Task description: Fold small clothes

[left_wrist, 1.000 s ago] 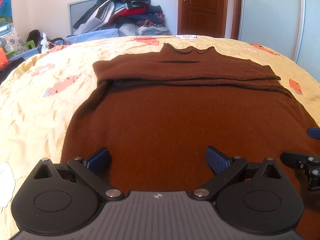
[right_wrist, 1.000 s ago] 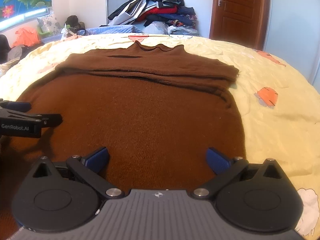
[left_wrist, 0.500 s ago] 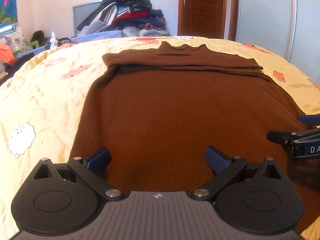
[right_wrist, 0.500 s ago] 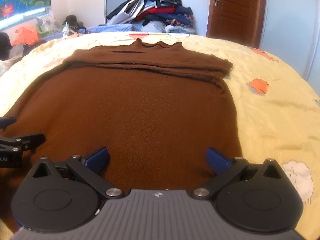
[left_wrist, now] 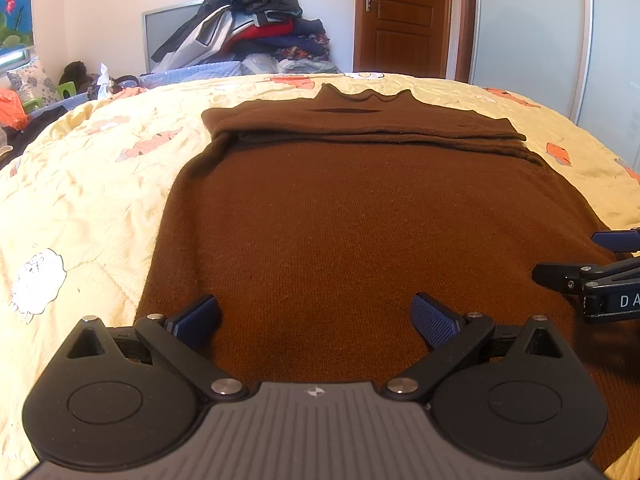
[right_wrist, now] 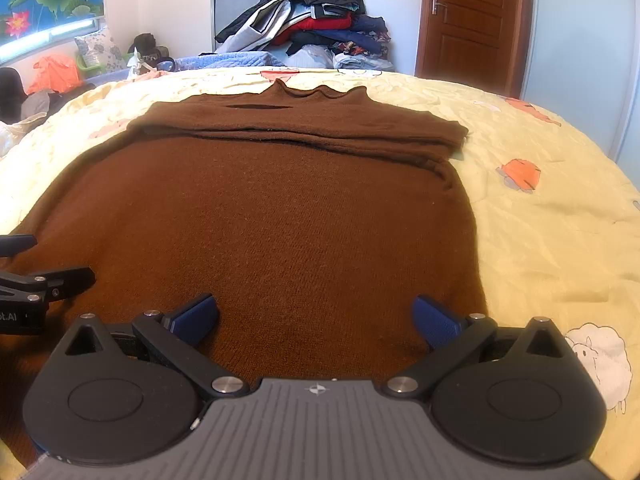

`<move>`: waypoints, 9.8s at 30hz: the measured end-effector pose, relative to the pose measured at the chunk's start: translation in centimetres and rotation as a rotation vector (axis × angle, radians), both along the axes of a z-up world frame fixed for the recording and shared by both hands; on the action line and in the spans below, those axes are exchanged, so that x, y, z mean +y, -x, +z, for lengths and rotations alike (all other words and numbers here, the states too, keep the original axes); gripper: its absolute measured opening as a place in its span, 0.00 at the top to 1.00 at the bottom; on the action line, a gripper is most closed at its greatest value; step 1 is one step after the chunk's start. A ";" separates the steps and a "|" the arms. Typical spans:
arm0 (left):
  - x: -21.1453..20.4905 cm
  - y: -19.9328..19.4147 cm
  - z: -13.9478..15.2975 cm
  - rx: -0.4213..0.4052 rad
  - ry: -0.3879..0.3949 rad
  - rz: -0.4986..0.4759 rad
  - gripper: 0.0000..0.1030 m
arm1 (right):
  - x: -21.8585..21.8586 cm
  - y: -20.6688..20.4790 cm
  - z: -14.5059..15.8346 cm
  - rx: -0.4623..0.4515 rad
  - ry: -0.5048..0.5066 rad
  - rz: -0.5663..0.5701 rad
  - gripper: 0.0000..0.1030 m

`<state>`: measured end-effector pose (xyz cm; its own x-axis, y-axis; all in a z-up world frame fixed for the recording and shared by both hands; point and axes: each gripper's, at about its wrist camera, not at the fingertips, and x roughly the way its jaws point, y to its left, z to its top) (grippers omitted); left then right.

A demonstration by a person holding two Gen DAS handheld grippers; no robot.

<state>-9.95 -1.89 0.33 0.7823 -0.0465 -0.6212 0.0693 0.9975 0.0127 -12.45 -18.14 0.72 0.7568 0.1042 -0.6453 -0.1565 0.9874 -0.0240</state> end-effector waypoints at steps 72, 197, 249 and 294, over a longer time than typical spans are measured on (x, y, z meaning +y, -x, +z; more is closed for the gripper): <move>17.2 4.6 -0.7 0.446 0.995 -0.042 0.21 | -11.7 4.7 1.3 0.550 -0.906 0.077 0.01; 5.8 -22.2 1.7 0.056 -0.034 -0.094 0.19 | -8.2 -22.9 1.0 0.004 -0.197 0.040 0.18; 14.8 -10.0 -1.7 0.330 0.999 0.206 0.61 | -15.0 -5.7 -0.3 0.276 -0.859 -0.122 0.00; 4.1 -22.0 0.0 -0.009 0.036 -0.133 0.78 | -2.4 -20.4 0.9 0.045 -0.014 0.132 0.00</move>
